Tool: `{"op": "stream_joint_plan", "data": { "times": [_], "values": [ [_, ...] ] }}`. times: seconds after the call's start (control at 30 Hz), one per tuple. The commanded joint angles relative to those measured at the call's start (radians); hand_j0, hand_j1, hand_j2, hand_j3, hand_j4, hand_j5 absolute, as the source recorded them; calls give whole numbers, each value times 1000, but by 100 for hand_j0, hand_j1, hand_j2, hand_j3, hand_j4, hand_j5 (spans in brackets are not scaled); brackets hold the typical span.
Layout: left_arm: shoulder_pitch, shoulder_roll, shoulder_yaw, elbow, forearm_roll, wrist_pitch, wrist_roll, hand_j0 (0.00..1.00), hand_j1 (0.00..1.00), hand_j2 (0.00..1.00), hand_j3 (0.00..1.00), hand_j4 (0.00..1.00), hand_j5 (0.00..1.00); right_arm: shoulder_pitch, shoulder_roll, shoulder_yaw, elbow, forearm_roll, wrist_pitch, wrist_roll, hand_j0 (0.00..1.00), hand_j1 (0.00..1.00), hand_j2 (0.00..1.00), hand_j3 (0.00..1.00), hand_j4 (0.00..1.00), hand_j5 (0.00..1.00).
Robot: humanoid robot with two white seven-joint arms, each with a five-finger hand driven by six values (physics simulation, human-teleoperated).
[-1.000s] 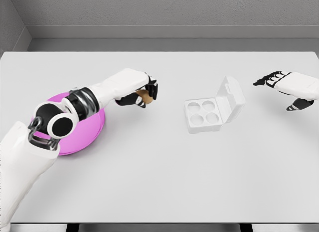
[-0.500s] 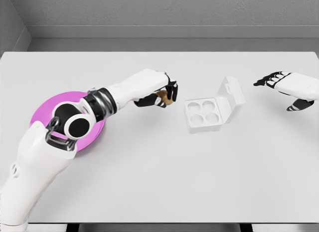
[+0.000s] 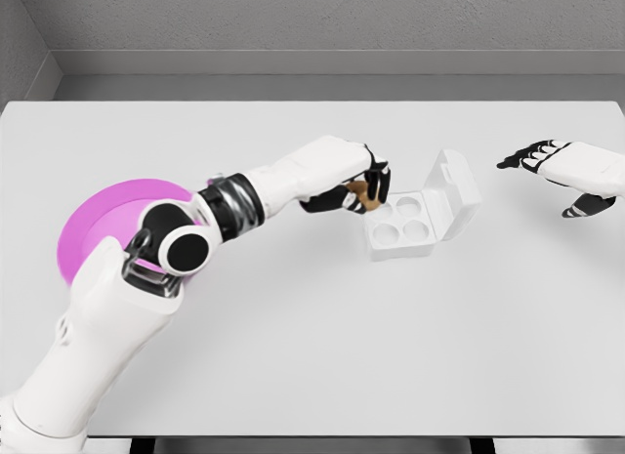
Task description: Pack egg into the box and close the box lid
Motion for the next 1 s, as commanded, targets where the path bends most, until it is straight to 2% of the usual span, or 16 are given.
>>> {"op": "stream_joint_plan", "data": {
  "times": [0.0,0.1,0.23,0.33,0.37,0.4,0.43,0.57,0.8,0.83,0.9,0.97],
  "values": [
    [0,-16,-5,2,1,0,1,31,31,31,31,31,31,0,-1,-1,0,-6,2,0,100,100,100,100,100,100],
    [-6,-34,-6,12,-5,0,1,31,31,31,31,31,31,0,-3,-1,0,-6,2,0,100,100,100,100,100,100],
    [-12,-80,-6,39,-51,0,1,32,32,32,32,32,32,0,-1,-1,3,-4,2,0,100,100,100,100,100,100],
    [-12,-83,-6,42,-51,0,1,35,35,35,35,35,35,0,-1,-1,4,-2,2,0,100,100,100,100,100,100],
    [-12,-83,-6,42,-57,0,1,46,46,46,46,46,46,0,-1,-1,4,-2,2,0,100,100,100,100,100,100],
    [-12,-83,-5,42,-78,0,1,68,68,68,68,68,68,0,-1,-1,6,-2,2,0,100,100,100,100,100,100],
    [-12,-83,-5,42,-78,0,1,73,73,73,73,73,73,0,-1,-1,4,-2,2,0,100,100,100,100,100,100],
    [-12,-83,-2,42,-78,0,1,81,81,81,81,81,81,0,-3,-1,3,-2,2,0,100,100,100,100,100,100],
    [-9,-80,9,37,-77,0,1,85,85,85,85,85,85,0,-1,-1,-2,-2,2,-2,100,100,100,100,100,100],
    [-11,-79,12,31,-77,0,1,91,91,91,91,91,91,0,2,-1,-3,-4,2,-2,100,100,100,100,100,100],
    [-3,-68,79,26,-74,0,1,100,100,100,100,100,100,14,8,1,-8,-7,2,-4,100,100,100,100,100,100],
    [32,-2,165,5,-64,-4,1,100,100,100,100,100,100,18,13,2,-26,-4,2,-2,100,100,100,100,100,100]
  ]
}}
